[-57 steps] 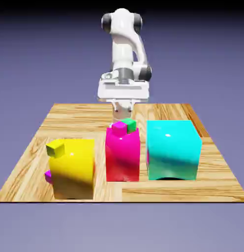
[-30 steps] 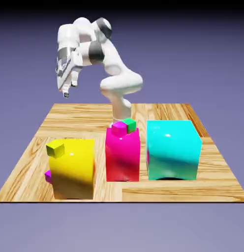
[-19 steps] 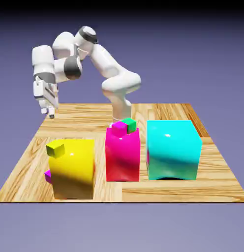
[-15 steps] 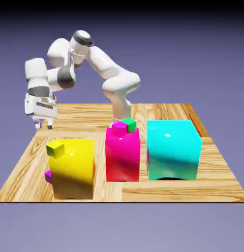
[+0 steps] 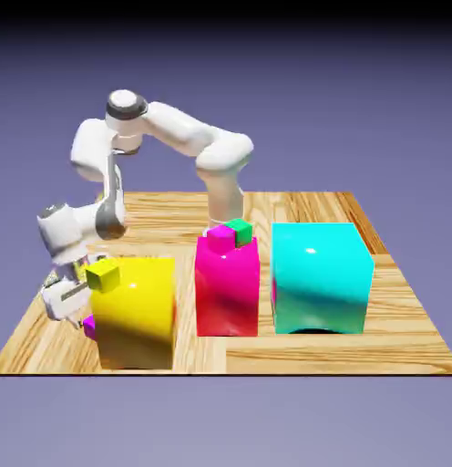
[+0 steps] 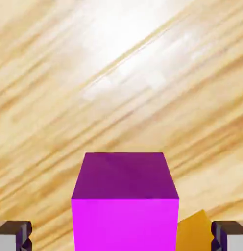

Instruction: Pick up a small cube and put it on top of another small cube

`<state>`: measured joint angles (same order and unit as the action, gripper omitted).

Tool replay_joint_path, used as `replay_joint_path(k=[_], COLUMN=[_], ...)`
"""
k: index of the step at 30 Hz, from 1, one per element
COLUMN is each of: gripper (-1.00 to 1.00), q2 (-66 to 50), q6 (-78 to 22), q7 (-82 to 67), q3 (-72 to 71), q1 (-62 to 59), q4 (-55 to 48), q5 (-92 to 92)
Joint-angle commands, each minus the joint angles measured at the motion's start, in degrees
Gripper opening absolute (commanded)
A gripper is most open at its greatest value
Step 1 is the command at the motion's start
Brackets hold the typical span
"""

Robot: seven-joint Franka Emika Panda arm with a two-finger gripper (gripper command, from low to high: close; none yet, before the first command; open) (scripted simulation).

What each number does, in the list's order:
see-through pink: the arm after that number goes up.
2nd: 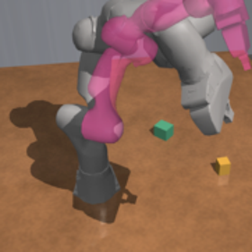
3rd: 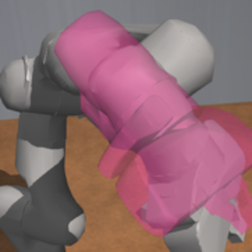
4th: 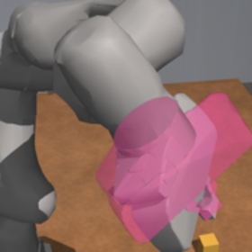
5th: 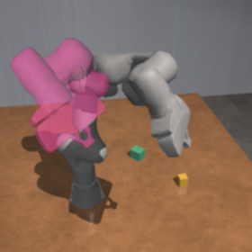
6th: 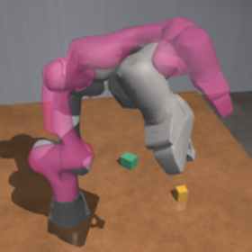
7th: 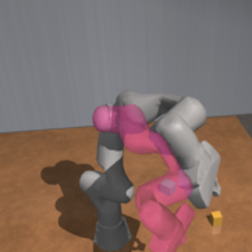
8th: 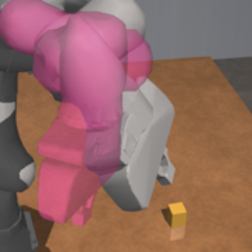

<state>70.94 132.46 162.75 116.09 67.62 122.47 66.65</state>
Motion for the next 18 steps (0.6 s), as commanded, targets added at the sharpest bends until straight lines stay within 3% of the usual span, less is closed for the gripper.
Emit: replay_joint_path(k=[1, 18], gripper=[-1.0, -1.0], q2=[0.0, -12.45], q6=[0.0, -12.62], q7=[0.0, -20.96], q3=[0.0, -35.29], q1=[0.0, -22.56], q4=[0.0, 7.98], q5=[0.0, -25.26])
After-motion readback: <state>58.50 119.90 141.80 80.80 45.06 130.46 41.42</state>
